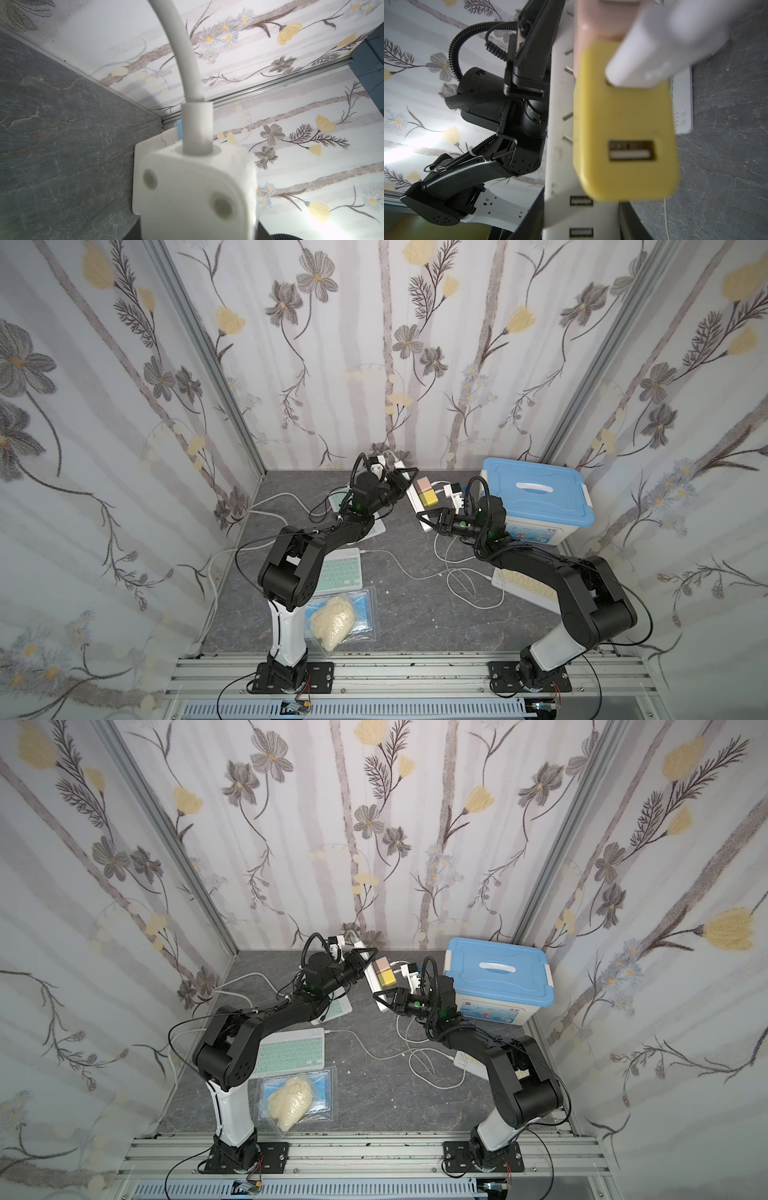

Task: Unplug the wireless keyboard
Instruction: Pick up the socket from the center of the board.

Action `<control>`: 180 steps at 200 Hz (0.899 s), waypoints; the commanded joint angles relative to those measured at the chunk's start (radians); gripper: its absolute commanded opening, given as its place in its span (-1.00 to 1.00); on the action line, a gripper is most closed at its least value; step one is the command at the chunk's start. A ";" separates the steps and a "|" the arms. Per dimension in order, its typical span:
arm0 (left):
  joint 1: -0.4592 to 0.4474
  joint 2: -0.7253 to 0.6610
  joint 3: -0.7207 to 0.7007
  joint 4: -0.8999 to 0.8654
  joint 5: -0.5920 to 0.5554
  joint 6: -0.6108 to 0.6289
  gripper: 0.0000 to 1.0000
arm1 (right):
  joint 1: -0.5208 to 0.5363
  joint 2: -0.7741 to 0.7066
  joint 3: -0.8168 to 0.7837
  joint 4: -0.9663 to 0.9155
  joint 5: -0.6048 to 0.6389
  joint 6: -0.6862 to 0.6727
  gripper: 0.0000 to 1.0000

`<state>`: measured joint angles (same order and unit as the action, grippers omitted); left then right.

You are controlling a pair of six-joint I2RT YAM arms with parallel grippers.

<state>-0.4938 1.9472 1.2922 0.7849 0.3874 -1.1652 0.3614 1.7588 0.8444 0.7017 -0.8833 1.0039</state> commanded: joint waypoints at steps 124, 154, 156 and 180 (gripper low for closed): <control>0.016 -0.070 0.084 -0.340 0.067 0.278 -1.00 | -0.052 -0.272 -0.036 -0.449 0.084 -0.379 0.35; 0.021 -0.077 0.138 -0.430 0.155 0.344 -1.00 | -0.109 -0.292 0.016 -0.513 0.131 -0.474 0.36; 0.021 -0.076 0.142 -0.437 0.160 0.348 -1.00 | -0.113 -0.290 0.023 -0.516 0.130 -0.481 0.36; 0.023 -0.074 0.192 -0.503 0.223 0.392 -1.00 | -0.160 -0.247 0.115 -0.542 0.108 -0.544 0.38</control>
<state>-0.4713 1.8824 1.4326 0.3134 0.5079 -0.8581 0.2325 1.4815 0.8917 0.2077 -0.7883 0.5766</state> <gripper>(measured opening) 0.481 0.679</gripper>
